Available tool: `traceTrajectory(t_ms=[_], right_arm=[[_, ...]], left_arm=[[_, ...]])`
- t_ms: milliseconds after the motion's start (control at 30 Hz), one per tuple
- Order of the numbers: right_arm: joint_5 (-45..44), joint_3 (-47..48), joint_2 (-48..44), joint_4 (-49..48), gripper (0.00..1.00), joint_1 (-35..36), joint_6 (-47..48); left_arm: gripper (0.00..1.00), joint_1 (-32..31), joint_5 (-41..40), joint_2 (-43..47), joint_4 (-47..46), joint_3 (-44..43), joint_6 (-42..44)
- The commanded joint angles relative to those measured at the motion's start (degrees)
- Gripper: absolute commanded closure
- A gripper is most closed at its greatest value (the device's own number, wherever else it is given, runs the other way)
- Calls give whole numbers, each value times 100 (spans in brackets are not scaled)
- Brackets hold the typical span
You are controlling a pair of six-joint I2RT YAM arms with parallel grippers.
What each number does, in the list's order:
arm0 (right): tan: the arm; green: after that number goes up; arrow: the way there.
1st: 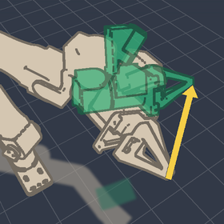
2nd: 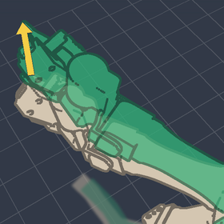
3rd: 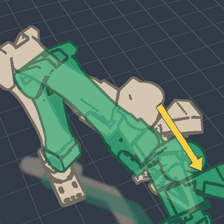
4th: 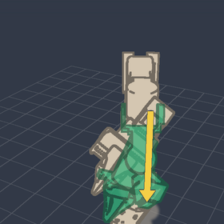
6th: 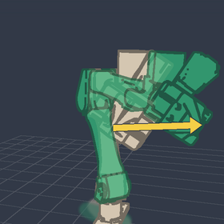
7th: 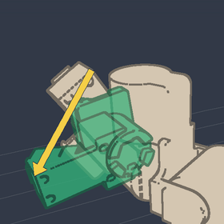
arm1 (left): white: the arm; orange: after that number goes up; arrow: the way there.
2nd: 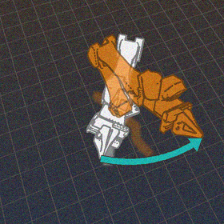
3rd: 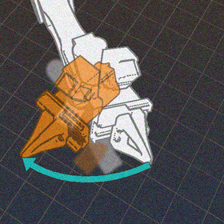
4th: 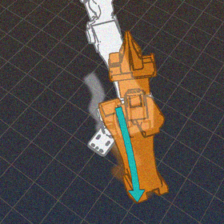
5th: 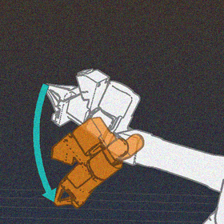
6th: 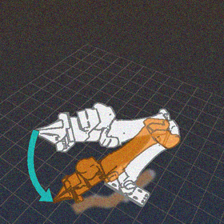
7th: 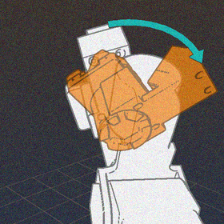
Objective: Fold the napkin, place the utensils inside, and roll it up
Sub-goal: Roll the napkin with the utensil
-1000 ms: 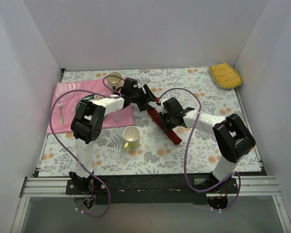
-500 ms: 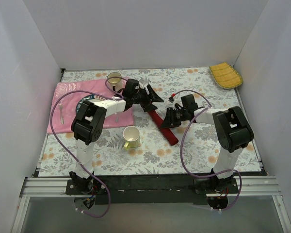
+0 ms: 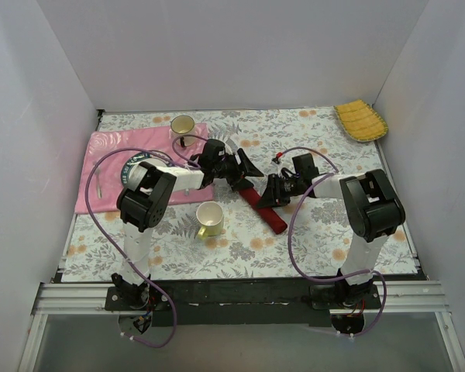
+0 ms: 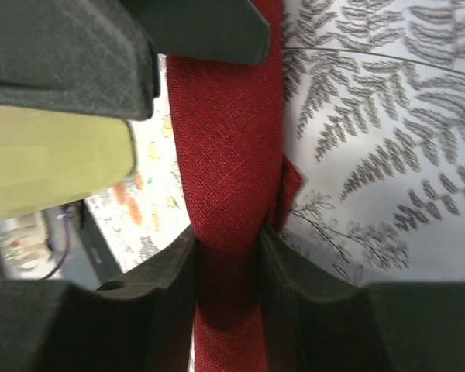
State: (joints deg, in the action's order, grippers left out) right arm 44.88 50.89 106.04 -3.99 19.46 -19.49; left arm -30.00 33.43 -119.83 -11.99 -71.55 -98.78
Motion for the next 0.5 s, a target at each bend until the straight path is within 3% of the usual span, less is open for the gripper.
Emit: traceTrajectory(t_ms=[0, 200, 267, 467], right_arm=[[-910, 52, -302, 1232, 54, 75, 647], [-2893, 851, -1075, 2603, 36, 671, 1429], [-3326, 1036, -1181, 2789, 34, 848, 1535], [-3460, 1274, -1209, 2553, 30, 1156, 1422]], left_arm=[[36, 99, -144, -145, -22, 132, 176], [36, 108, -126, -207, -14, 89, 157], [36, 108, -126, -190, 21, 62, 158], [36, 108, -126, -190, 12, 45, 131]])
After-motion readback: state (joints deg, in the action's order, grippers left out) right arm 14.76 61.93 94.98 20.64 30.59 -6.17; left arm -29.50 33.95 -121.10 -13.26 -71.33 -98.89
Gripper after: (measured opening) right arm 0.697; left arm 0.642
